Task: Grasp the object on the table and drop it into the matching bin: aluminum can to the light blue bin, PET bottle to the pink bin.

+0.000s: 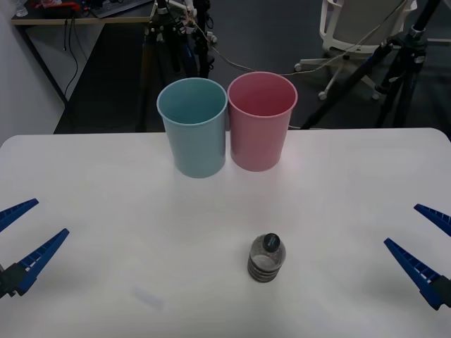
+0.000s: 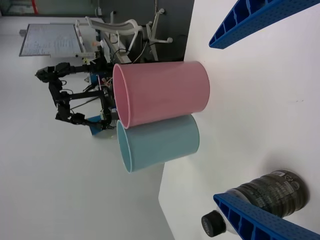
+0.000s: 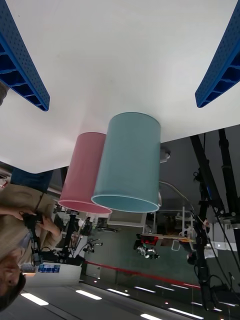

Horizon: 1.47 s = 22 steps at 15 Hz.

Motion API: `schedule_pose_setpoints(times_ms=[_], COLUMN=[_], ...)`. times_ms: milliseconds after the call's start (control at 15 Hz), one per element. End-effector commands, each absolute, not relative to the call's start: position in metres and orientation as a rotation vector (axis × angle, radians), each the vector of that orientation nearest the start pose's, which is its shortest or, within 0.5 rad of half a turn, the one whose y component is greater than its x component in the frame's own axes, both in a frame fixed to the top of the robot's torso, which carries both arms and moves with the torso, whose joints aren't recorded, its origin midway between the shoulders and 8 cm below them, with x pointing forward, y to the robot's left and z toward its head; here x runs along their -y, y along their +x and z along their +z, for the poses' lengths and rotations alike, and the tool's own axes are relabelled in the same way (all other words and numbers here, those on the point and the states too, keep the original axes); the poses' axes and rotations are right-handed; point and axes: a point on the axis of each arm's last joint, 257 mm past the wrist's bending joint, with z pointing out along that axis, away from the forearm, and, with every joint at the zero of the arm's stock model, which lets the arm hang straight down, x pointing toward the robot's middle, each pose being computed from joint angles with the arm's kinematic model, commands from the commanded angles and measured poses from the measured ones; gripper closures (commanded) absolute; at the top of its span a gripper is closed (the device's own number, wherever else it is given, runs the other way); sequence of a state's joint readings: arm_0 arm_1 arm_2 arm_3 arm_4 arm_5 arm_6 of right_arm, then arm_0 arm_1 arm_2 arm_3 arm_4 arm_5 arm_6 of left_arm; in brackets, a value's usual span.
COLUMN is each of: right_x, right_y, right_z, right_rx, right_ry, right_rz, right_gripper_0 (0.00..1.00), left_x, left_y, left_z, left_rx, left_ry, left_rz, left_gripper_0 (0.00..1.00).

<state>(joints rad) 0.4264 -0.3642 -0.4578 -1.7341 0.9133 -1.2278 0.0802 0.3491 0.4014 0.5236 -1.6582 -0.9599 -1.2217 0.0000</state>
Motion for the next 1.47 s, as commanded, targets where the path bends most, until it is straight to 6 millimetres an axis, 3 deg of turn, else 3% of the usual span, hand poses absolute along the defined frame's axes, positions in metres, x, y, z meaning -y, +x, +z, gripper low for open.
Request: schedule_pose_setpoints(times_ms=[67, 333, 800, 1133, 1467], right_x=[0.293, 0.291, 0.259, 0.229, 0.183], right_y=[0.312, 0.301, 0.278, 0.287, 0.296], right_z=[-0.178, -0.192, -0.253, -0.272, -0.284], right_rx=[-1.38, -1.375, -1.374, -1.395, -1.37], right_ry=[-0.575, -0.653, -0.763, -0.736, -0.727], right_rz=[0.526, 0.451, 0.492, 0.528, 0.538], right_gripper_0=[0.0, 0.0, 0.0, 0.0, 0.0], left_x=[-0.33, -0.33, -0.33, -0.33, -0.33], left_y=[0.342, 0.342, 0.342, 0.342, 0.342], left_z=[-0.169, -0.169, -0.169, -0.169, -0.169], left_rx=[-1.441, -1.441, -1.441, -1.441, -1.441], left_ry=[0.465, 0.465, 0.465, 0.465, 0.465], left_rz=[-0.567, -0.567, -0.567, -0.567, -0.567], left_gripper_0=[0.0, 0.0, 0.0, 0.0, 0.0])
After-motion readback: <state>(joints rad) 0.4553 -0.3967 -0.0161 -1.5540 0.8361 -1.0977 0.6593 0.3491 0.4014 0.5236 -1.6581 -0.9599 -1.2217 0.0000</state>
